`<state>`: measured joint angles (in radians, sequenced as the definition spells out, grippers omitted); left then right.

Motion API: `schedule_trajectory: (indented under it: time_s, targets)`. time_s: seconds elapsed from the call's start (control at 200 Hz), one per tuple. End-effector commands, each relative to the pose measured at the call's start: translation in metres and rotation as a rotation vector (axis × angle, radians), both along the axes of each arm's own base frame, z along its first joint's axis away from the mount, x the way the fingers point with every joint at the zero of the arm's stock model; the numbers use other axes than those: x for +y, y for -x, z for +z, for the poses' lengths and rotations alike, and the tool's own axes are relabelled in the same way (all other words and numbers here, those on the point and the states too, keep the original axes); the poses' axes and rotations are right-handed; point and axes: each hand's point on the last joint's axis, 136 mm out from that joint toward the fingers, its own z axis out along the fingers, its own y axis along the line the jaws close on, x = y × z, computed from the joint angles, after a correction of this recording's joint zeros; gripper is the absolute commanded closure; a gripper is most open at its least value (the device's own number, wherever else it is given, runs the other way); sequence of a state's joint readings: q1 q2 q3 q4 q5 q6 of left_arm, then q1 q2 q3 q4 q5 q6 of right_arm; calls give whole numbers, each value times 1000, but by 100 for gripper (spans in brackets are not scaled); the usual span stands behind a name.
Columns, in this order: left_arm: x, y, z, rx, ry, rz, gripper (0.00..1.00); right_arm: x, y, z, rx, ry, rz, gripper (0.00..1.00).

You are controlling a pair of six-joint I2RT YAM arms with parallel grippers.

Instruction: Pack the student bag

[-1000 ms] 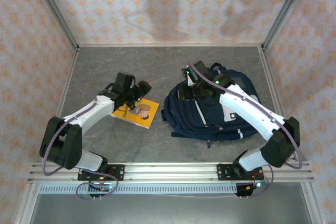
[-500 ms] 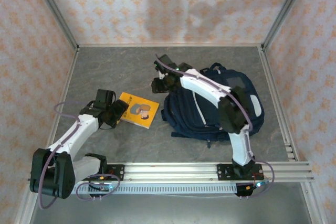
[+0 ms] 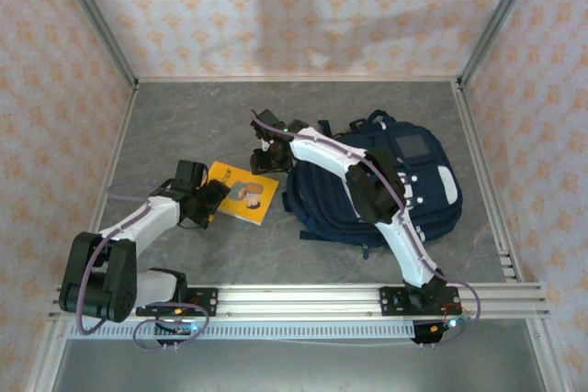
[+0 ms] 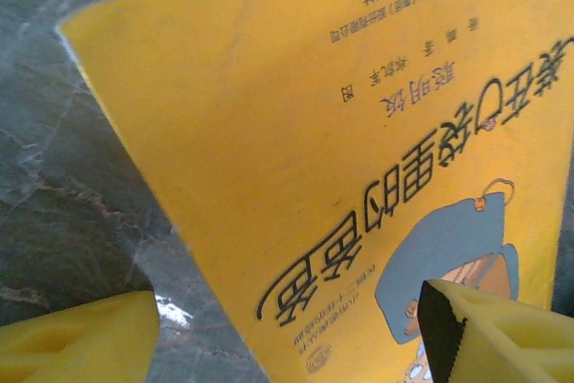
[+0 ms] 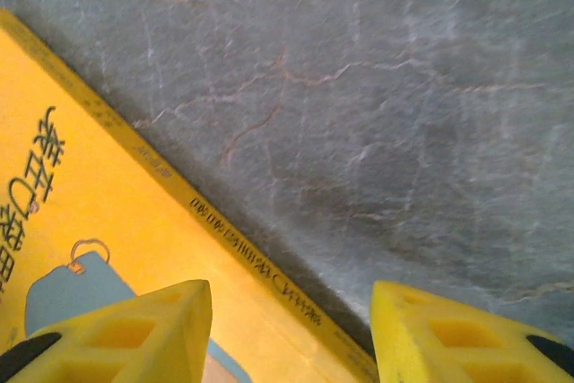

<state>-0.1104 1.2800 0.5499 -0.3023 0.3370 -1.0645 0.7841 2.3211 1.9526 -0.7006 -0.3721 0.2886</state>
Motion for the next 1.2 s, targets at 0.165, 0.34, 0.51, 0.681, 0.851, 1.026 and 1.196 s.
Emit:
schedule_trajectory:
  time_s: [0.165,0.34,0.51,0.681,0.851,1.026,1.196]
  targets:
    - [2,-18,6,-16,-13,-35,23,-3,37,-26,71,54,68,50]
    - [6,-14,7,-8,-25,-38,23,-4,56,-31,93,76,125,51]
    - [9,-7,5,26,-45,-59,23,1,102,-23,145,32,226,54]
    - [2,5,3,45,-7,-85,23,4,155,-3,167,-44,341,56]
    - [-2,25,2,48,15,-122,23,-3,152,-1,145,-63,269,56]
    - [-5,42,-7,86,21,-168,24,-10,114,-10,136,-57,80,53]
    - [-8,48,-13,112,32,-197,26,2,98,-11,164,-117,22,52]
